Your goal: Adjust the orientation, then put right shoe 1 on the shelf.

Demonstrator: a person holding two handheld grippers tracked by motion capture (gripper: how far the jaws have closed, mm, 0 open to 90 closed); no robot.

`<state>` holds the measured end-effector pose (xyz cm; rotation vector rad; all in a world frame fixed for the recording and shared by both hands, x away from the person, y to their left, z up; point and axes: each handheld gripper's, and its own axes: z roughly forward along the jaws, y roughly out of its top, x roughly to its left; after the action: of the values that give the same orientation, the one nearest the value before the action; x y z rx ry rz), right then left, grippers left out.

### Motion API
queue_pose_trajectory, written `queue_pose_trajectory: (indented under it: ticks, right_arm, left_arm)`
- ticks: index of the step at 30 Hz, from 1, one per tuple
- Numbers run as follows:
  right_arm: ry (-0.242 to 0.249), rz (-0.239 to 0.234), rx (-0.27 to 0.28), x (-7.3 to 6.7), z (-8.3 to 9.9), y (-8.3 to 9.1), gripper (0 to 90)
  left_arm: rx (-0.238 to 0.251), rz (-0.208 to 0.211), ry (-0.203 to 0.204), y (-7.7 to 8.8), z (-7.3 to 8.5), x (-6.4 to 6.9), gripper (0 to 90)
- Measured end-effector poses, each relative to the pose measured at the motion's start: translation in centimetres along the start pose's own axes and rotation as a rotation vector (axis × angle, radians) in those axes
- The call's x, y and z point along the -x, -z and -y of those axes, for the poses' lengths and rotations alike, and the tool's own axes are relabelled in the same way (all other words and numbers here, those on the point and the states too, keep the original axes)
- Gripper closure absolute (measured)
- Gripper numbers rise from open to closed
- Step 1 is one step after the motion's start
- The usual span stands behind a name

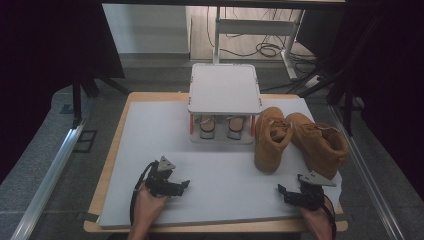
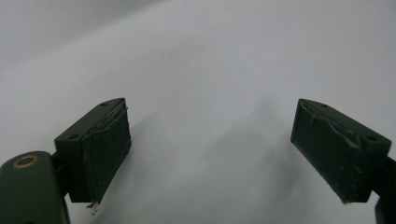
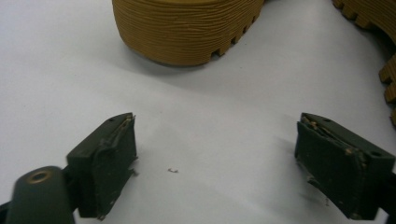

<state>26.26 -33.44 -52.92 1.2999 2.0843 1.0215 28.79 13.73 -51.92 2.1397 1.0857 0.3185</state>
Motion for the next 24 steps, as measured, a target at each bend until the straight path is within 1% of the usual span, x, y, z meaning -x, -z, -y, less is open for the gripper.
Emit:
queue_pose_trajectory:
  ticks: [1, 3, 4, 7, 9, 12, 17, 21, 24]
  right_arm:
    - [0.003, -0.001, 0.003, 0.0, 0.0, 0.0, 10.3]
    - [0.008, -0.007, 0.009, 0.0, 0.0, 0.1, 7.9]
    - [0.006, -0.015, 0.012, 0.0, 0.0, 0.1, 7.1]
    - [-0.005, -0.039, 0.02, 0.1, -0.1, 0.2, 5.4]
    - [-0.015, -0.055, 0.019, 0.1, -0.2, 0.4, 5.3]
    - [-0.029, -0.065, 0.008, 0.0, -0.3, 0.5, 2.5]
    - [-0.053, -0.083, -0.006, -0.3, -0.8, 0.7, 2.3]
    - [-0.039, -0.095, 0.01, -0.7, -1.3, 1.1, 1.0]
    - [-0.025, -0.089, 0.006, -1.1, -1.8, 1.2, 1.4]
  left_arm:
    - [-0.004, -0.002, 0.0, -0.1, 0.2, -0.1, 11.9]
    - [0.01, -0.003, -0.006, -0.1, 0.3, -0.1, 11.8]
    - [0.009, -0.006, -0.009, -0.1, 0.4, 0.0, 11.8]
    - [0.0, -0.019, -0.032, -0.2, 0.4, 0.1, 11.9]
    - [-0.004, -0.038, -0.047, -0.3, 0.3, 0.4, 12.0]
    - [0.0, -0.039, -0.046, -0.3, 0.4, 0.4, 11.9]
    - [0.002, -0.041, -0.048, -0.3, 0.4, 0.4, 11.9]
    - [0.003, -0.041, -0.047, -0.3, 0.4, 0.4, 12.0]
    - [0.003, -0.042, -0.048, -0.3, 0.4, 0.4, 12.1]
